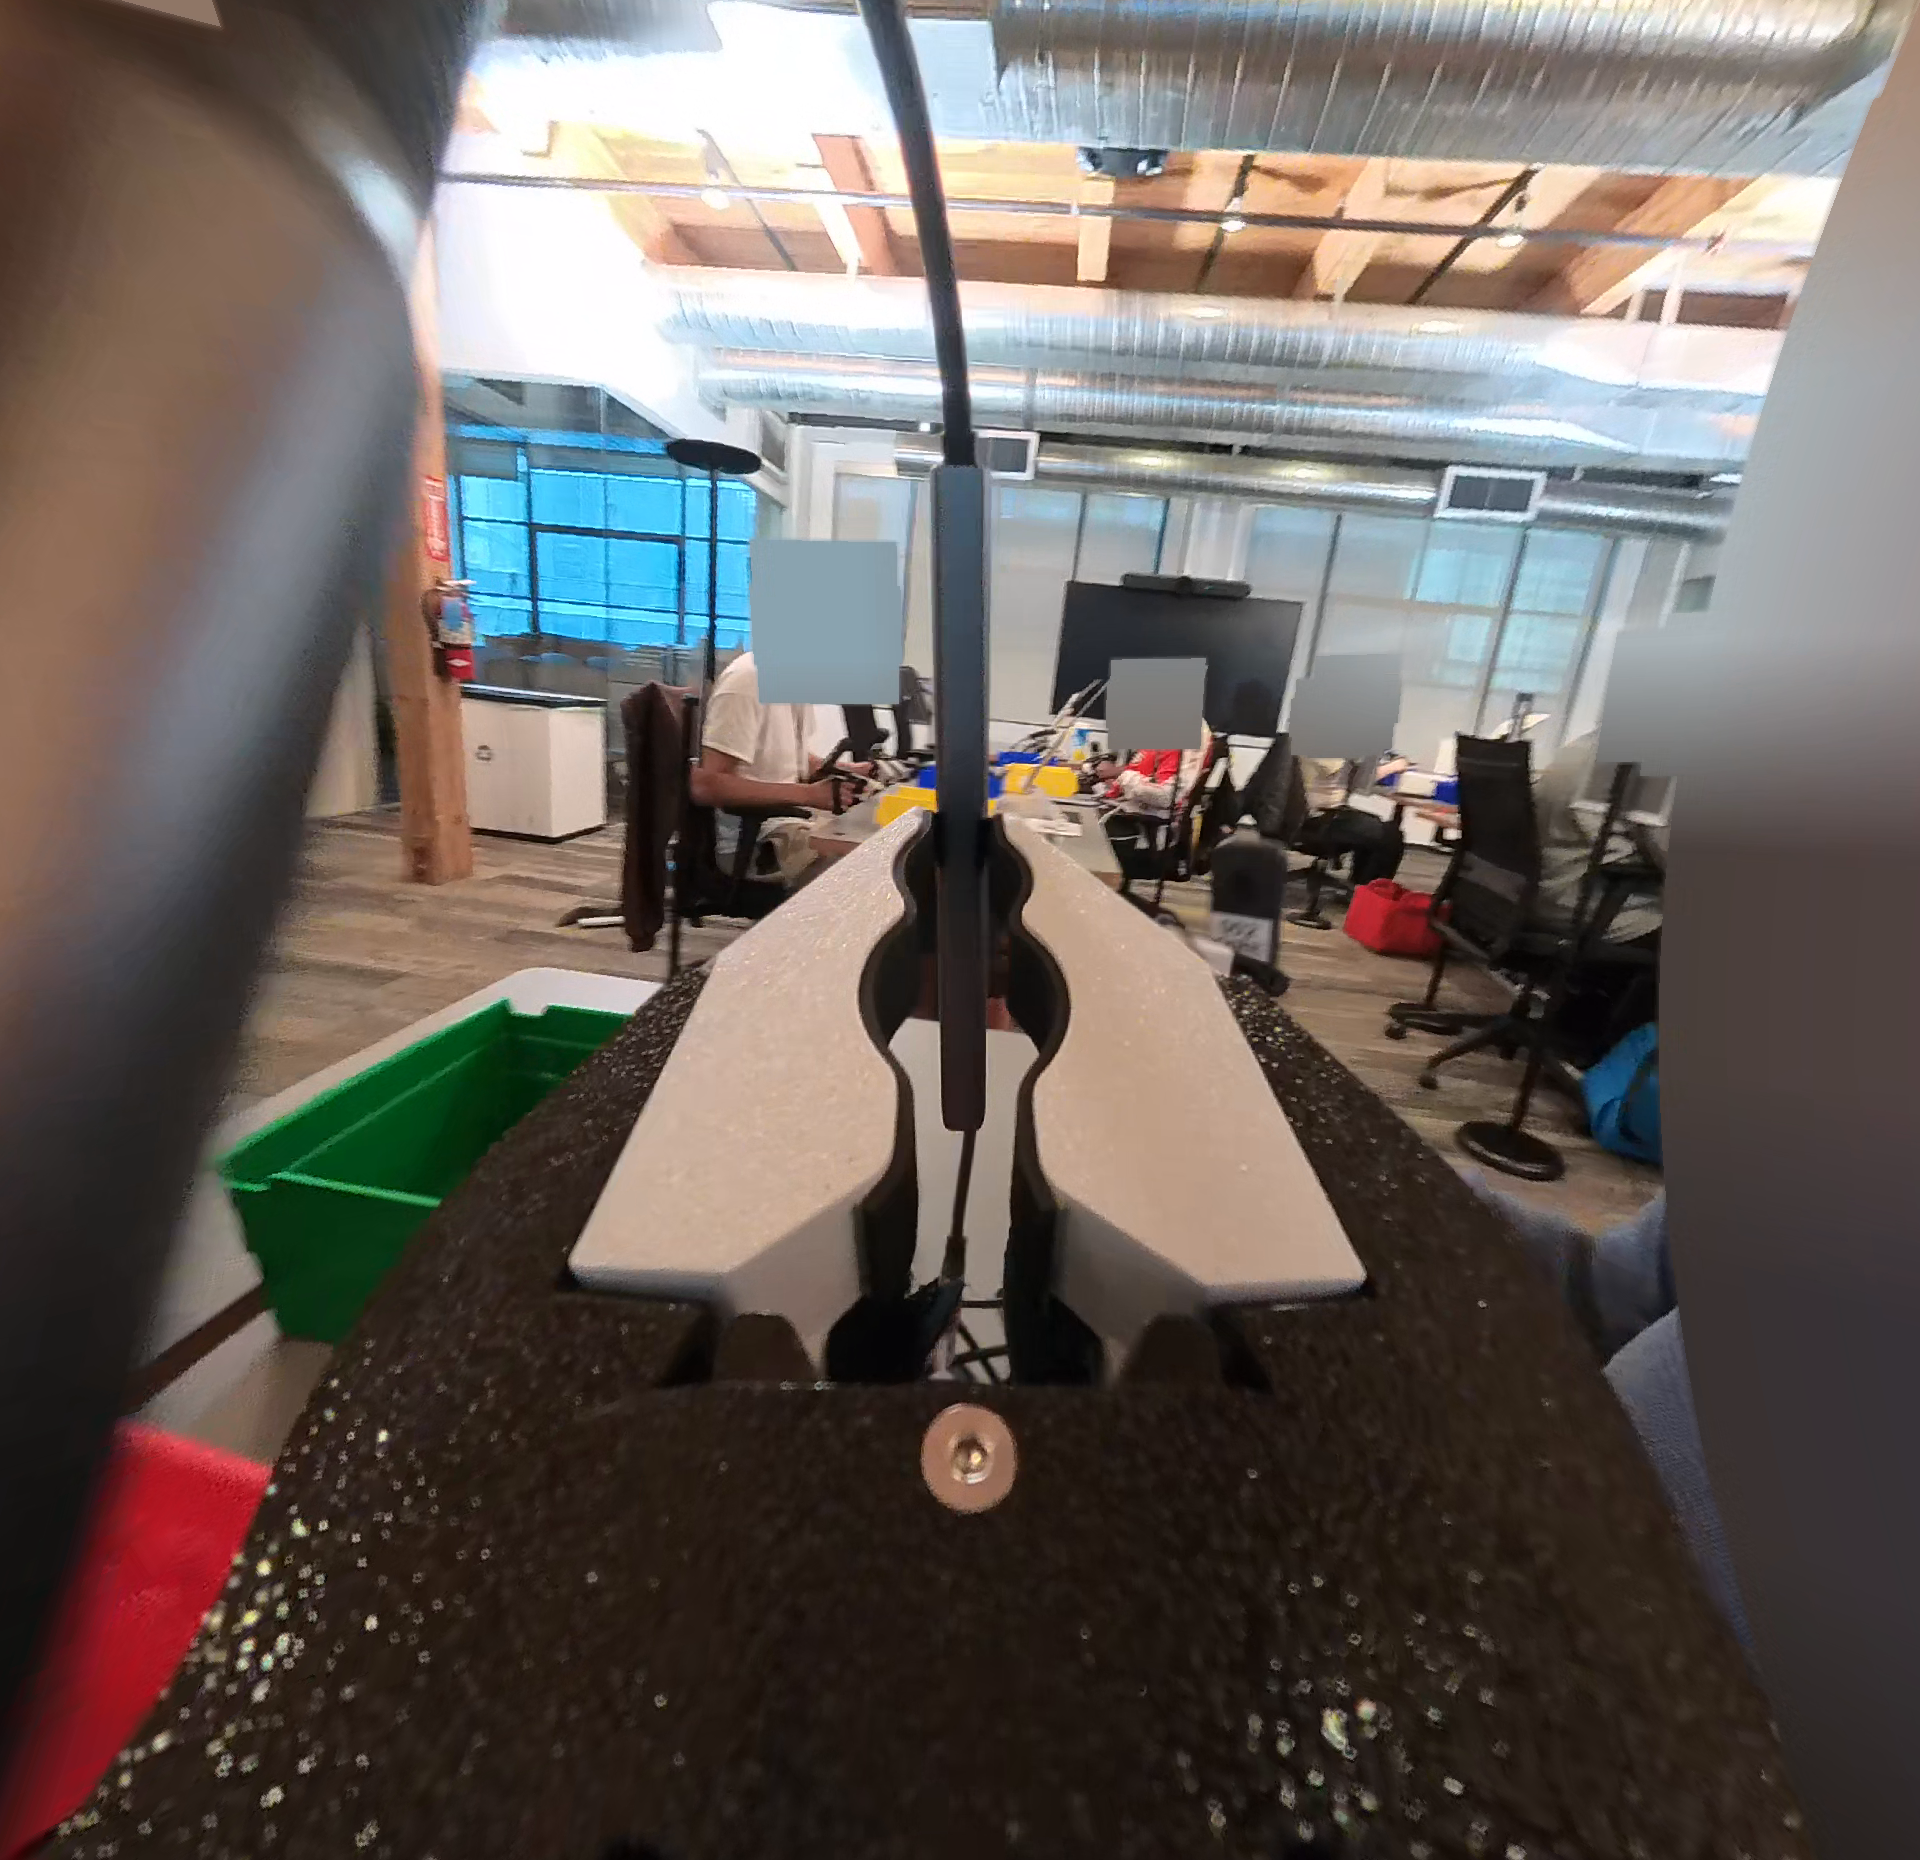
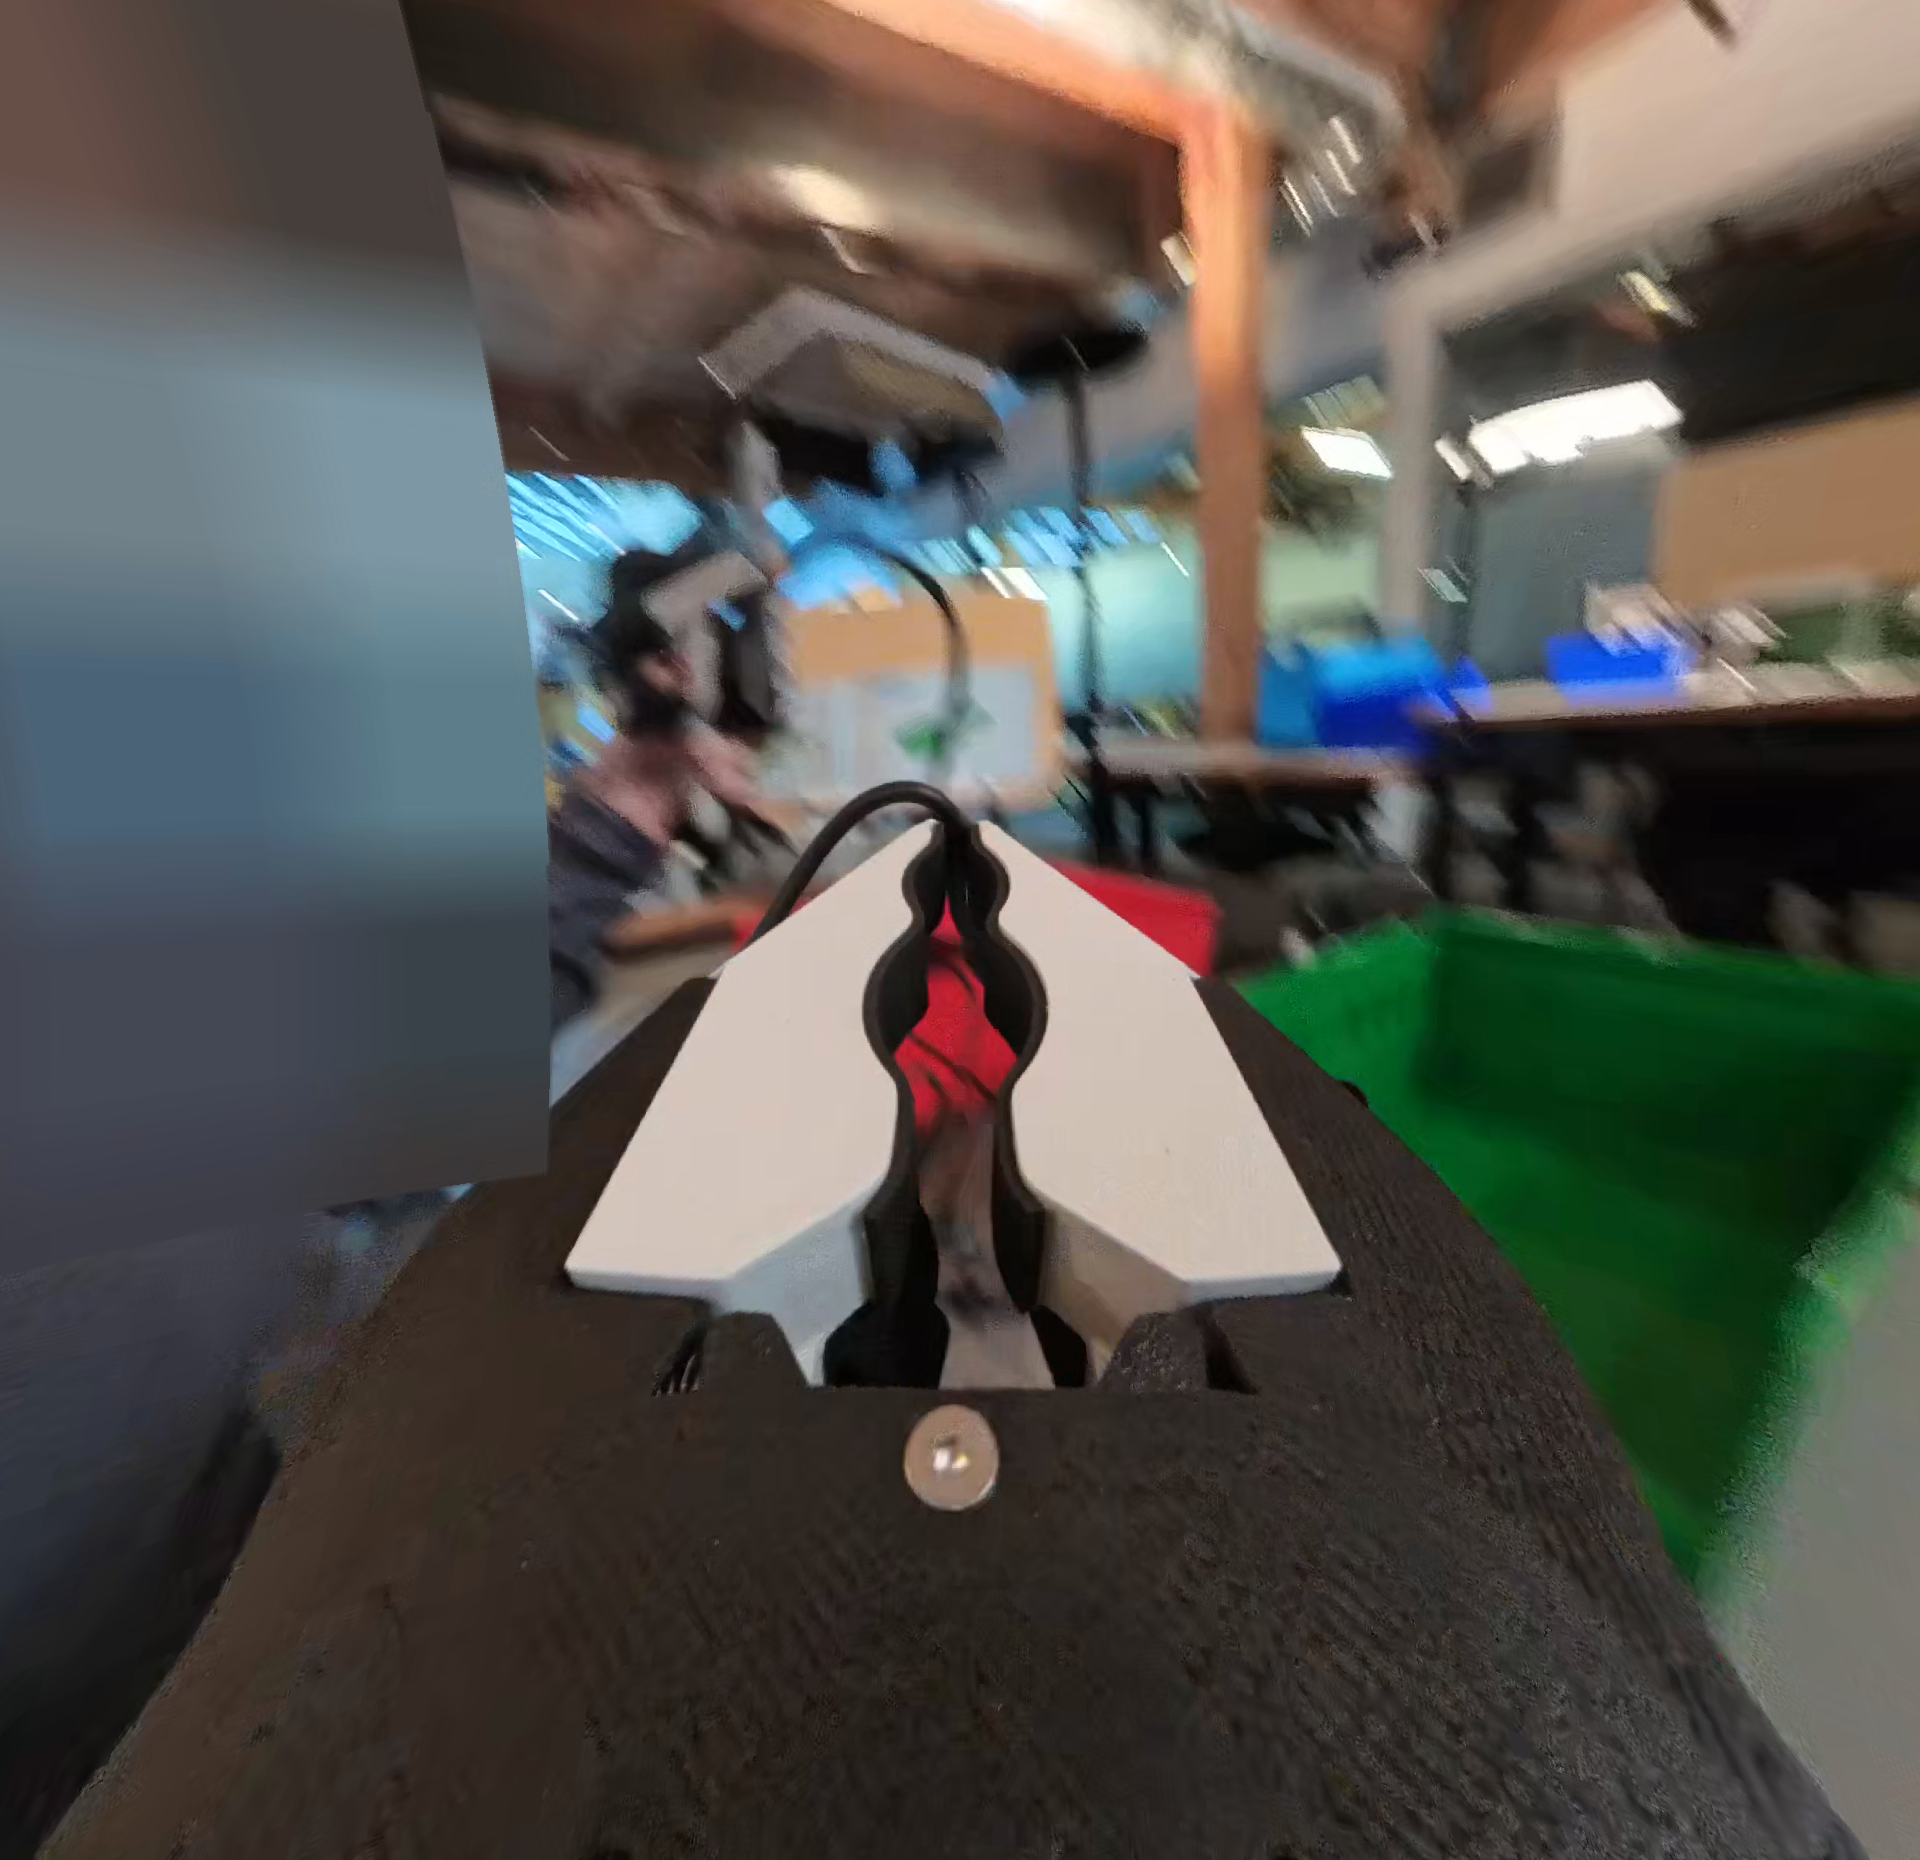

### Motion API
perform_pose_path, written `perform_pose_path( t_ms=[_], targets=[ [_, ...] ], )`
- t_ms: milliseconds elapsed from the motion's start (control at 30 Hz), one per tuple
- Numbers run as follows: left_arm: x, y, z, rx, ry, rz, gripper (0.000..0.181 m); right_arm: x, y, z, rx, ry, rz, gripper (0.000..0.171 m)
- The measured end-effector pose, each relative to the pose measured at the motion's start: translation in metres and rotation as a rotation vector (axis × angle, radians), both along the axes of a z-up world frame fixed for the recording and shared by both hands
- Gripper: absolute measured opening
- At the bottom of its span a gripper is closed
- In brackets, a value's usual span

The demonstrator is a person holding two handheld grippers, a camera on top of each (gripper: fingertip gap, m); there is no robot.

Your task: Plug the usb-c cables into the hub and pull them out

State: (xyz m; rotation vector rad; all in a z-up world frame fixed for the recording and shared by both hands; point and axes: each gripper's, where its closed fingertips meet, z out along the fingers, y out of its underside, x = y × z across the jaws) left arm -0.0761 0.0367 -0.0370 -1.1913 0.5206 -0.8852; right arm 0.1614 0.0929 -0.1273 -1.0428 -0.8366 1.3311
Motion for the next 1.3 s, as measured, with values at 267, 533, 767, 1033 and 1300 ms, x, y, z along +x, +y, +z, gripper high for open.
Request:
perform_pose_path(
  t_ms=[267, 533, 767, 1033, 1300],
  targets=[
    [-0.037, -0.012, 0.013, 0.055, -0.012, 0.153, 0.007, 0.109, 0.070, -0.149, -0.173, -1.063, -0.645, 0.000],
    [-0.057, -0.027, 0.022, 0.088, 0.000, 0.241, 0.007, 0.128, 0.068, -0.191, 0.018, -1.527, -0.669, 0.001],
    [-0.067, -0.035, 0.024, 0.099, -0.001, 0.256, 0.007, 0.161, 0.057, -0.164, -0.066, -1.725, -0.716, 0.060],
    [-0.081, -0.045, 0.029, 0.119, -0.026, 0.274, 0.007, -0.038, -0.023, -0.053, 0.017, -0.939, -0.173, 0.031],
    [-0.081, -0.050, 0.031, 0.131, -0.020, 0.273, 0.007, -0.162, -0.005, -0.114, 0.169, -1.116, -0.176, 0.031]
  ],
)
